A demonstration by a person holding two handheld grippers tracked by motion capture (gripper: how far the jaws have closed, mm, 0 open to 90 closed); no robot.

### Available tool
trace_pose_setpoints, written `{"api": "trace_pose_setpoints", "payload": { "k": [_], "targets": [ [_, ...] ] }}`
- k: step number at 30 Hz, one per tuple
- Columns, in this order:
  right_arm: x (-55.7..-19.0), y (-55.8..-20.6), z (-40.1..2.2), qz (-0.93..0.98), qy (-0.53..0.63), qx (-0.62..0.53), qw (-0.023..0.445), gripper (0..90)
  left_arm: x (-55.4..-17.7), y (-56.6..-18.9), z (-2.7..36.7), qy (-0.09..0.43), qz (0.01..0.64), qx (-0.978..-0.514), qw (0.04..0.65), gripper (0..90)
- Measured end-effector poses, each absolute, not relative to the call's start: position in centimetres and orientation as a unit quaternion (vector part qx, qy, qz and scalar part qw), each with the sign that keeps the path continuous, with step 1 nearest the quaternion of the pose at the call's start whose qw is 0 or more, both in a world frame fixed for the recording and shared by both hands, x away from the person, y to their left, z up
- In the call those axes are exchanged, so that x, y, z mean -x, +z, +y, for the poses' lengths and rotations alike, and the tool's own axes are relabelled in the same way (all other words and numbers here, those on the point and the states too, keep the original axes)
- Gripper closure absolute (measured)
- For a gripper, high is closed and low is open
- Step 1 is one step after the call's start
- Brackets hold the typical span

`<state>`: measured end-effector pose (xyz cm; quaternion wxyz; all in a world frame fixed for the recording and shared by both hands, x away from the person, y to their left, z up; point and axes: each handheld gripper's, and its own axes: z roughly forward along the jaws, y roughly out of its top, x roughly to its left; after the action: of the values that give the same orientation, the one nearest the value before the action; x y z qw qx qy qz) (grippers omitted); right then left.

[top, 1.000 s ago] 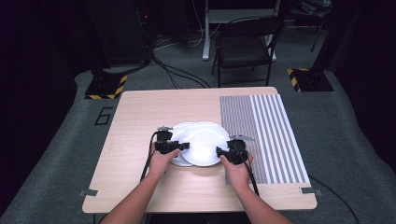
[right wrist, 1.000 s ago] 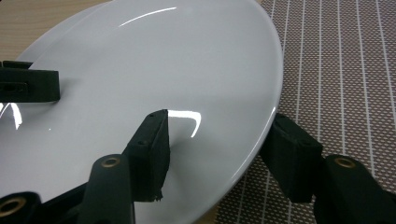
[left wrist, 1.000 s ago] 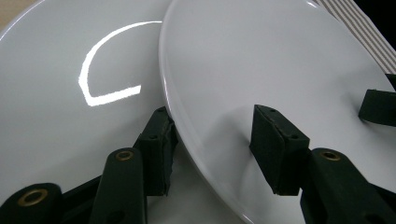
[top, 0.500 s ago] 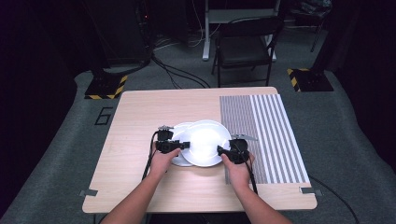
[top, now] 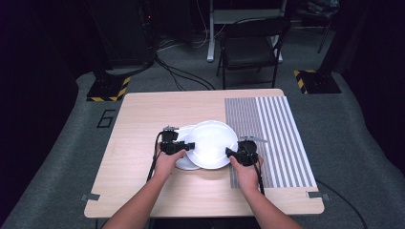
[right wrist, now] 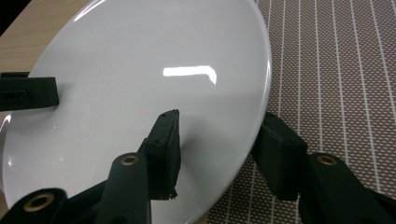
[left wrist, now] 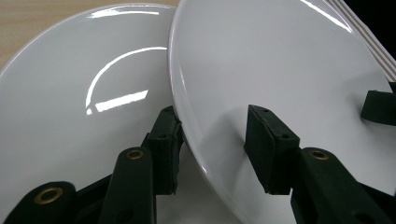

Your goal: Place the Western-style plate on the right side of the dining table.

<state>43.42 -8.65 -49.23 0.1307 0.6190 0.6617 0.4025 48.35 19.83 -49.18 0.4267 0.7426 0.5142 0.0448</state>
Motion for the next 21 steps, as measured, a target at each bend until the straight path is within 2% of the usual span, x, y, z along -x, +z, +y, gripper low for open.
{"api": "trace_pose_setpoints", "payload": {
  "k": [21],
  "targets": [
    [-42.9,-47.3,-10.2,0.655,0.412,-0.623,0.113,53.0,-48.9,-47.7,18.6,0.048,0.508,-0.739,0.439,56.7]
  ]
}}
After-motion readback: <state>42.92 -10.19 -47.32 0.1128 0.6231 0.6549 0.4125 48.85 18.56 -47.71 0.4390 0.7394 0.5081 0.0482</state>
